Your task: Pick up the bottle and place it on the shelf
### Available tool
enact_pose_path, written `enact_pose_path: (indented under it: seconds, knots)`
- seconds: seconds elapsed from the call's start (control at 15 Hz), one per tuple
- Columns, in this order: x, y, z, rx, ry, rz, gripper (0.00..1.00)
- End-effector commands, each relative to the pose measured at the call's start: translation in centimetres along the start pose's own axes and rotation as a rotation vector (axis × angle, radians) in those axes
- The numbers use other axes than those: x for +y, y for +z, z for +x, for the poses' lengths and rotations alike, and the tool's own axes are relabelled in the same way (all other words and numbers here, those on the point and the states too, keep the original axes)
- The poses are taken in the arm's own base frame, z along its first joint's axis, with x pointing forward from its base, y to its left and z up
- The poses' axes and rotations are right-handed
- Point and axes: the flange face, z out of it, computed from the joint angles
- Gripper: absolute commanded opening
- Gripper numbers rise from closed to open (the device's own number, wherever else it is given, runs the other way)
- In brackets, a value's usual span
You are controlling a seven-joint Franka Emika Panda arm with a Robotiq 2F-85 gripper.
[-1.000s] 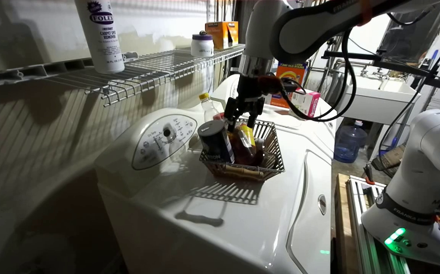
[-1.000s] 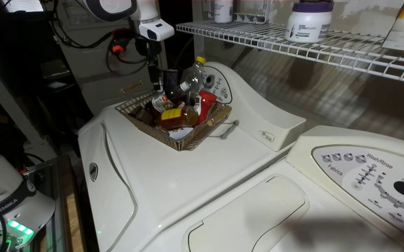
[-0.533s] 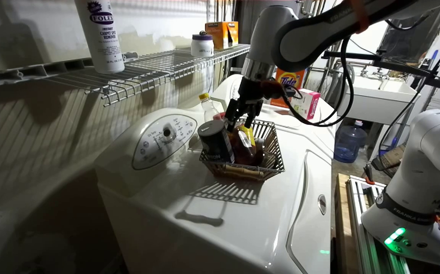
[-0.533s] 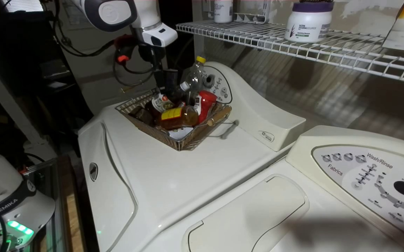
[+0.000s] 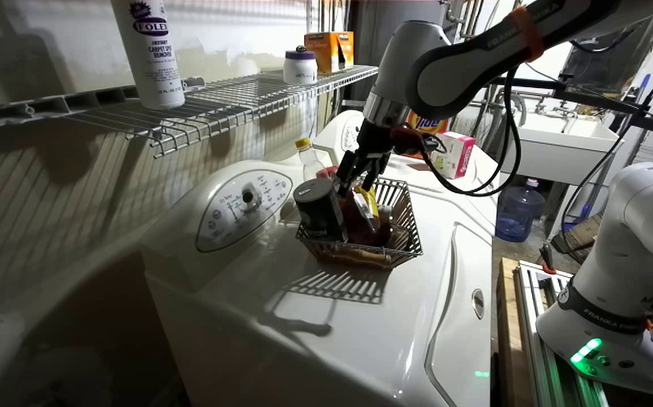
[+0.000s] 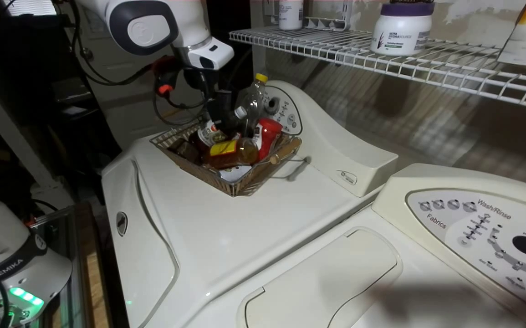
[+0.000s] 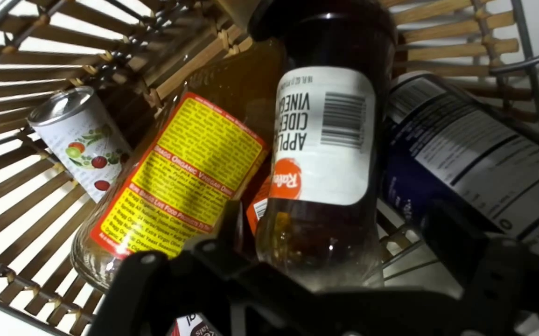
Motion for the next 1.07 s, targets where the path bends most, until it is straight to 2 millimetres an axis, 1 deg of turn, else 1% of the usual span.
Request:
enact_pose_path:
  seconds: [0.0,0.27,0.67,0.8,0.87,1.0]
  knots:
    - [0.9,0.1,-0.2,0.048,0.005,0.03,1.0]
    - [1.2,0.4,-0.1,0.087,0.012,0.042,1.0]
    - [0.9,0.8,0.0,0.098,0.019,0.068,0.99]
    - [0.9,1.0,0.1,0.096,0.02,0.071,0.93]
    - [0.9,1.0,0.1,0.096,0.019,0.07,0.82]
    - [0.9,1.2,0.1,0.093,0.018,0.071,0.65]
